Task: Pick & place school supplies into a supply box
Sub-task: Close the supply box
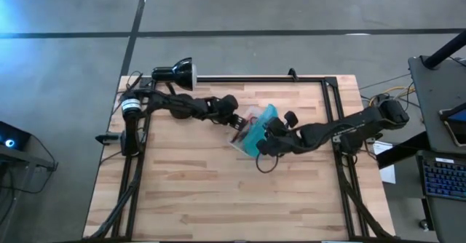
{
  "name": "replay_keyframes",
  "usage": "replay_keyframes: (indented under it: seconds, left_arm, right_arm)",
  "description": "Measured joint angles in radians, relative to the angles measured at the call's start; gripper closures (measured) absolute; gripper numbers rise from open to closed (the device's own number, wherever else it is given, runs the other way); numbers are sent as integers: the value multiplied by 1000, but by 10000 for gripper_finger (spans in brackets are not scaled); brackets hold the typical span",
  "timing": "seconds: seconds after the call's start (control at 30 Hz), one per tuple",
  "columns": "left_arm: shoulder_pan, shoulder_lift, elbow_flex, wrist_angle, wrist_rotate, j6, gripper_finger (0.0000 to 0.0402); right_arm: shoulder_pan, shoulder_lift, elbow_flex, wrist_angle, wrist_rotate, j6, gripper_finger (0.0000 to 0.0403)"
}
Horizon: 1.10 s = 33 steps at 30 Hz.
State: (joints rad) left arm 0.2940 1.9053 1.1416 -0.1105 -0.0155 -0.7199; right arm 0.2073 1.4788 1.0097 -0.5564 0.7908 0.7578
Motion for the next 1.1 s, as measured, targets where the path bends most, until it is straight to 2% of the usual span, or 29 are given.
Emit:
replay_keyframes:
  seconds: [0.27,0.47,0.6,0.8,1.1]
  left_arm:
    - [-110,0,0,51,50,-109,321]
    - [-178,-2,-1,50,81,-151,321]
    - [-199,-24,-2,45,34,-153,321]
    - [-197,-82,-2,49,-102,-139,321]
    - [-191,-20,-24,87,-63,-139,321]
  right_arm:
    - [-39,0,-44,0,-73,-3,355]
    - [-38,6,-91,14,-168,14,355]
    - [-37,9,-99,17,-171,55,355]
    - [-38,-5,-99,50,-164,55,355]
    - [-38,35,-192,236,-290,97,355]
